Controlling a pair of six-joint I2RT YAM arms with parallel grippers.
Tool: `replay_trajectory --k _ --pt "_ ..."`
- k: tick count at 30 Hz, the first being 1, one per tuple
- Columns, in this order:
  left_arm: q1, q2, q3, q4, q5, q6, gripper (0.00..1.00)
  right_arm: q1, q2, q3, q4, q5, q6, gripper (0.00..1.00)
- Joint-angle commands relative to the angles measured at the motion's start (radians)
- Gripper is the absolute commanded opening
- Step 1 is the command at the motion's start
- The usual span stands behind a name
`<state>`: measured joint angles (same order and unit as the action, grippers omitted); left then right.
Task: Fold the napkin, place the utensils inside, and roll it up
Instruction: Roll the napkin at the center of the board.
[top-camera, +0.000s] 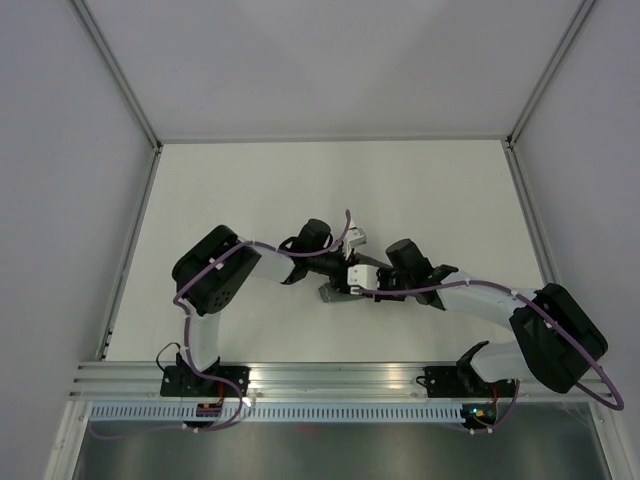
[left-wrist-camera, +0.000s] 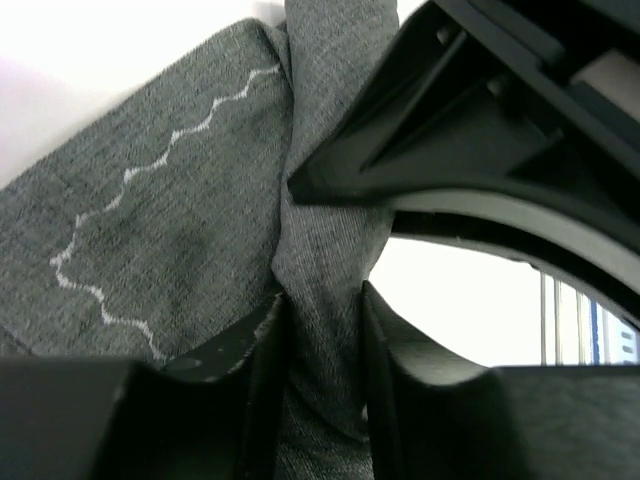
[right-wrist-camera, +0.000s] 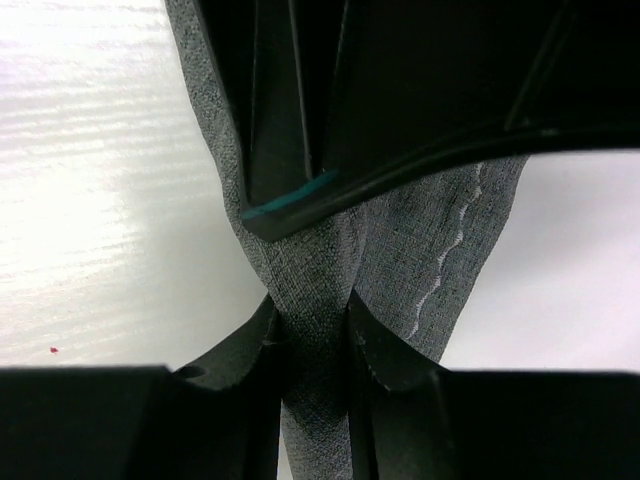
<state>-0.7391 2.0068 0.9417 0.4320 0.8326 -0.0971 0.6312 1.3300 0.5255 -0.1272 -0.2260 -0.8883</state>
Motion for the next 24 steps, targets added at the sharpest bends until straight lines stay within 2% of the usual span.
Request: replay_trajectory --k 1,7,11,14,18,20,24 --pt "0.035 -0.054 -0.139 -0.026 -0.036 -0.111 0.44 -0.022 0.077 0.040 -0.147 0.016 0.003 0.16" --pt "0.047 -0.180 -0.210 0.122 -0.092 -0.185 0.51 -0.074 0.178 0.160 -0.282 -0.084 -0.018 0.14" --pt "0.047 -0.253 -0.248 0.192 -0.174 -0.204 0.52 -0.103 0.257 0.243 -0.377 -0.144 -0.047 0.12" --pt "0.047 -0.333 -0.319 0.273 -0.301 -0.213 0.52 -0.131 0.330 0.318 -0.471 -0.193 -0.067 0.12" --pt "0.047 -0.477 -0.458 0.419 -0.574 -0.240 0.52 -0.166 0.432 0.419 -0.569 -0.245 -0.101 0.11" --pt "0.047 -0.563 -0.538 0.490 -0.625 -0.239 0.55 -0.183 0.462 0.448 -0.620 -0.266 -0.113 0.11" --pt "0.030 -0.682 -0.583 0.456 -0.714 -0.163 0.56 -0.206 0.569 0.549 -0.730 -0.300 -0.147 0.11"
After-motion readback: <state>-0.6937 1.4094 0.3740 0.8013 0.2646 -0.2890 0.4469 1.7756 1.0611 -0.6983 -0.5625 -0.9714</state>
